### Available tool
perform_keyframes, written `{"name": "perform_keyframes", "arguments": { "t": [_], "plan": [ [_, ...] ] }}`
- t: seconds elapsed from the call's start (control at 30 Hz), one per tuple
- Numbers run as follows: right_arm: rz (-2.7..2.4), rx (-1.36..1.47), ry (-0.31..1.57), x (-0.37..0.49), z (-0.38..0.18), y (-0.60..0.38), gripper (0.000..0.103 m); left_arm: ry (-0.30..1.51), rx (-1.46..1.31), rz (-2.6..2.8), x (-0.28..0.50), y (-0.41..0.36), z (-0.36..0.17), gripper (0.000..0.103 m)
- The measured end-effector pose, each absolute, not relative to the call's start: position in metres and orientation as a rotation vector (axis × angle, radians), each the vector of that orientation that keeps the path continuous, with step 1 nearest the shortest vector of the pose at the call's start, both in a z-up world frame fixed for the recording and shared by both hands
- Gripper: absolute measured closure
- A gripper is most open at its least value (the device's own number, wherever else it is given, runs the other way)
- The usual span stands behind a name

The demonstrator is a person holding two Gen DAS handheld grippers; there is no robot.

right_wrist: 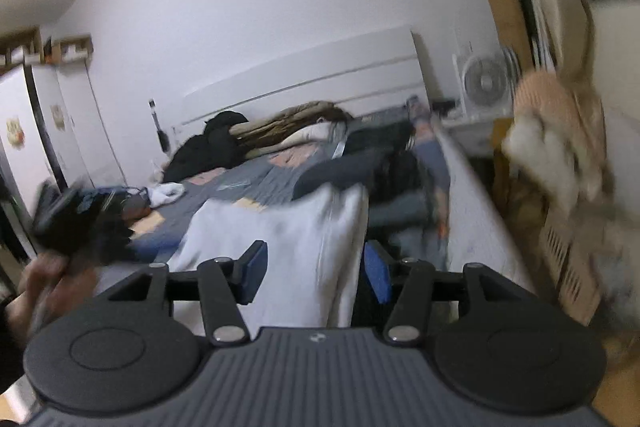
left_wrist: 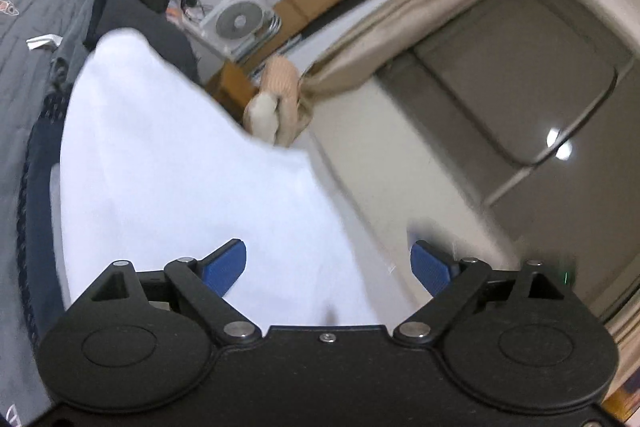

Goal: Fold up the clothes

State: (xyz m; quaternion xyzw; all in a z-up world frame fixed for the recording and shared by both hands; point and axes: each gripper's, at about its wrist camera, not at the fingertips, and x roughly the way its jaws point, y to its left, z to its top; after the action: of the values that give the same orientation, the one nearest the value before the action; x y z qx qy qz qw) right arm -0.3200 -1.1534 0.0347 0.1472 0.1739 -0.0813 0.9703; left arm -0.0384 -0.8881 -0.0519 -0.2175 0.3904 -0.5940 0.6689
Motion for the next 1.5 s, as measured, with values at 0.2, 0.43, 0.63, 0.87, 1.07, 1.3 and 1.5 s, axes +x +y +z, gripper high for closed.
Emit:
{"name": "perform_keyframes", "arguments": {
  "t": [0.2,0.43,0.63,0.87,1.07,1.3,1.5],
  "plan": [
    [-0.204,0.325,0.475,-0.212,0.026,-1.18,0.054,0.882,-0.464,-1.347,-0.043,-0.89,-0.058,0.014],
    [-0.186,0.252,0.563,-0.159,-0.004,-1.17,0.059,0.875,-0.472,-1.361,-0.039,-0.889,-0.063,0.014],
    [-0.201,0.482,0.533,-0.16,-0.015,-1.195,0.091,0.86,-0.487,-1.374,-0.044,-0.886,-0.069,0.014],
    [-0.201,0.617,0.505,-0.162,-0.028,-1.214,0.092,0.864,-0.515,-1.402,-0.043,-0.879,-0.057,0.014],
    [-0.166,0.62,0.451,-0.198,-0.006,-1.213,0.087,0.913,-0.571,-1.457,-0.004,-0.909,-0.042,0.012],
    [0.07,0.521,0.418,-0.232,0.015,-1.158,0.074,1.009,-0.554,-1.391,0.036,-0.947,-0.055,0.013],
    [-0.005,0.576,0.552,-0.203,-0.021,-1.175,0.078,0.94,-0.541,-1.274,0.053,-0.939,-0.045,0.015]
  ]
}}
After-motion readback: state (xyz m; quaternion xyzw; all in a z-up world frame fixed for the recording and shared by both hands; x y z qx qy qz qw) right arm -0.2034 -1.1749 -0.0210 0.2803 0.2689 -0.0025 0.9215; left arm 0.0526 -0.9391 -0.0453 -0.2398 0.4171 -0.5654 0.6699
